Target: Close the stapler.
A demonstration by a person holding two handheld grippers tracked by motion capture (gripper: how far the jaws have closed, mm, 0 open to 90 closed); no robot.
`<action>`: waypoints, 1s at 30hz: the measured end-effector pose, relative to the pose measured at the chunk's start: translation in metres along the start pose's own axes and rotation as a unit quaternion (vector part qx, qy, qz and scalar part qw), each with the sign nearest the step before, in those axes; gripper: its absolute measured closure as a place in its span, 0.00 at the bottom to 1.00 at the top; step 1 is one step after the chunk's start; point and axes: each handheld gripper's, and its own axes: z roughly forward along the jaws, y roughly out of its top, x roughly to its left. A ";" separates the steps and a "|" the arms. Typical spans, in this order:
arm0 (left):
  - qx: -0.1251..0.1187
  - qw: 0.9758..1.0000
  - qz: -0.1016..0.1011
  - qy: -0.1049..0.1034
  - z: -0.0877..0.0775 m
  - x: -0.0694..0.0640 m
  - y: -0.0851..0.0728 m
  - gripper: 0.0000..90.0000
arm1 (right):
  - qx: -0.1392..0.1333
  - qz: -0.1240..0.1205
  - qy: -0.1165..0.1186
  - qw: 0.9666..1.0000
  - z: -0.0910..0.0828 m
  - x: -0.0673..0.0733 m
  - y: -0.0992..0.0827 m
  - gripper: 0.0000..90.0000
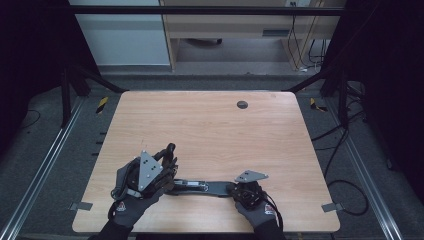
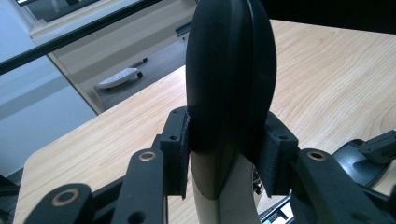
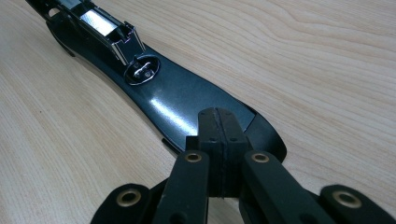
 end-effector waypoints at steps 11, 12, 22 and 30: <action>0.001 1.000 0.014 0.003 0.003 -0.007 0.002 0.66 | -0.002 -0.001 0.001 1.000 0.000 0.000 0.000 1.00; 0.001 1.000 0.016 0.004 0.004 -0.008 0.003 0.66 | -0.002 0.000 0.001 1.000 0.000 0.000 0.000 1.00; 0.004 0.999 0.041 0.007 0.009 -0.018 0.005 0.66 | -0.002 -0.001 0.001 1.000 0.000 0.000 0.000 1.00; 0.006 0.998 0.060 0.013 0.012 -0.026 0.007 0.66 | -0.001 0.002 0.003 1.000 0.000 0.000 0.000 1.00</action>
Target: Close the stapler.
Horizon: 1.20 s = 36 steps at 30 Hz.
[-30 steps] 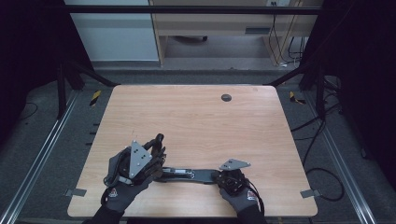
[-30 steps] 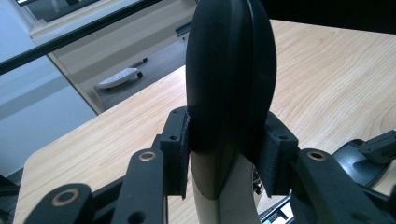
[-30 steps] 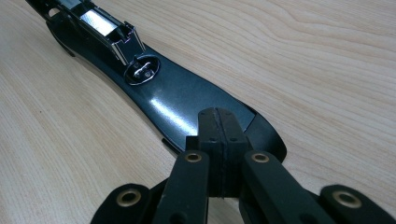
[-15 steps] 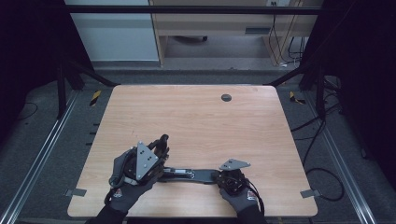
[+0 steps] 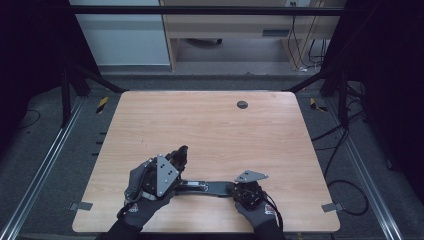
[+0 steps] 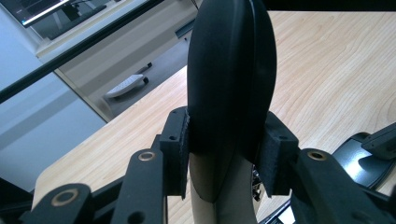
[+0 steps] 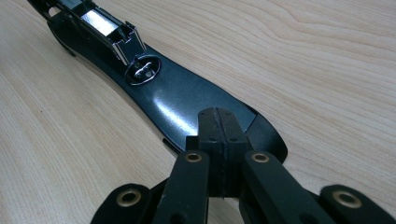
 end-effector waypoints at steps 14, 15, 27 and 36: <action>0.003 0.999 0.038 0.006 0.008 -0.017 0.004 0.66 | 0.000 0.001 0.002 1.000 0.000 0.001 0.000 1.00; 0.004 0.999 0.038 0.006 0.009 -0.018 0.004 0.66 | 0.002 0.000 0.001 1.000 0.000 0.001 0.000 1.00; 0.006 0.999 0.049 0.009 0.012 -0.024 0.005 0.66 | -0.001 0.001 0.001 1.000 0.000 0.001 0.000 1.00; 0.007 0.998 0.057 0.012 0.014 -0.029 0.006 0.65 | -0.002 0.000 0.002 1.000 0.001 0.001 0.000 1.00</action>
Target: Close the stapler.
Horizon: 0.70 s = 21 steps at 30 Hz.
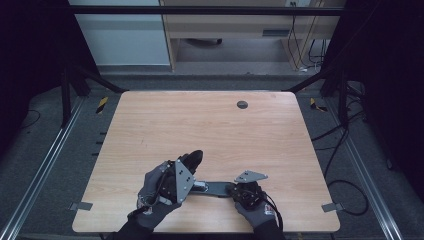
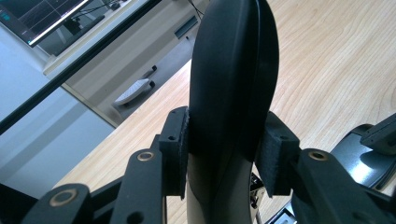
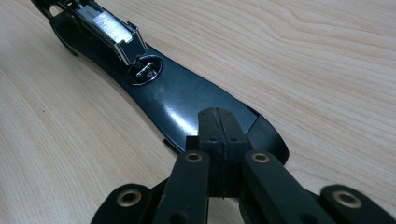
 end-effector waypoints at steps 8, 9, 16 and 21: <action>0.002 1.000 0.012 0.000 0.003 -0.006 0.001 0.65 | 0.000 0.001 0.001 1.000 0.000 0.000 0.000 1.00; 0.003 1.000 0.015 0.000 0.003 -0.006 0.002 0.65 | -0.001 0.000 0.001 1.000 0.000 0.000 0.000 1.00; 0.005 1.000 0.024 0.000 0.006 -0.011 0.003 0.65 | -0.001 0.001 0.002 1.000 0.000 0.000 0.000 1.00; 0.008 0.999 0.034 0.000 0.008 -0.015 0.004 0.64 | -0.001 0.000 0.003 1.000 0.000 0.000 0.000 1.00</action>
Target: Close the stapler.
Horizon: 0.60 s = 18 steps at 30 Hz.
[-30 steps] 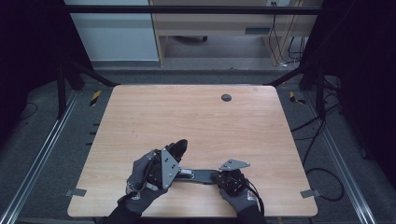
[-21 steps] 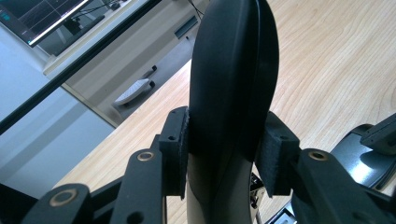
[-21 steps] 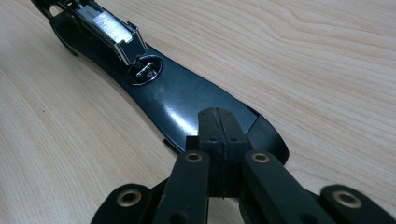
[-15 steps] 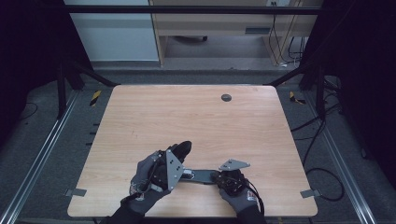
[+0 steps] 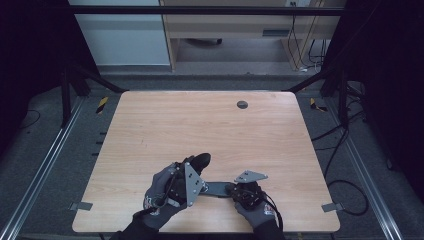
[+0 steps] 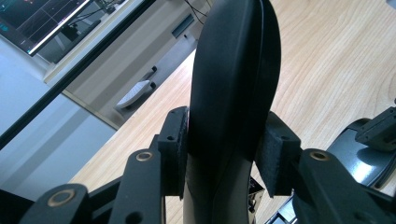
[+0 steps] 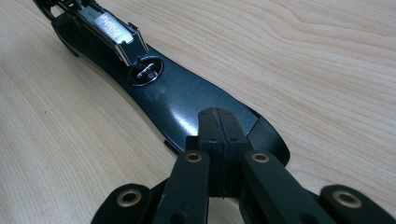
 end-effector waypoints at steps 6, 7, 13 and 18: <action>0.004 1.000 0.010 -0.001 0.003 -0.004 0.001 0.64 | 0.000 -0.001 0.000 1.000 0.000 0.000 0.000 1.00; 0.004 1.000 0.012 -0.002 0.003 -0.005 0.001 0.64 | 0.000 -0.001 0.000 1.000 0.000 0.000 0.000 1.00; 0.007 1.000 0.022 -0.002 0.006 -0.009 0.002 0.64 | -0.001 0.000 0.001 1.000 0.000 0.000 0.000 1.00; 0.006 1.000 0.029 -0.002 0.008 -0.012 0.002 0.64 | -0.001 0.001 0.001 1.000 0.000 0.000 0.000 1.00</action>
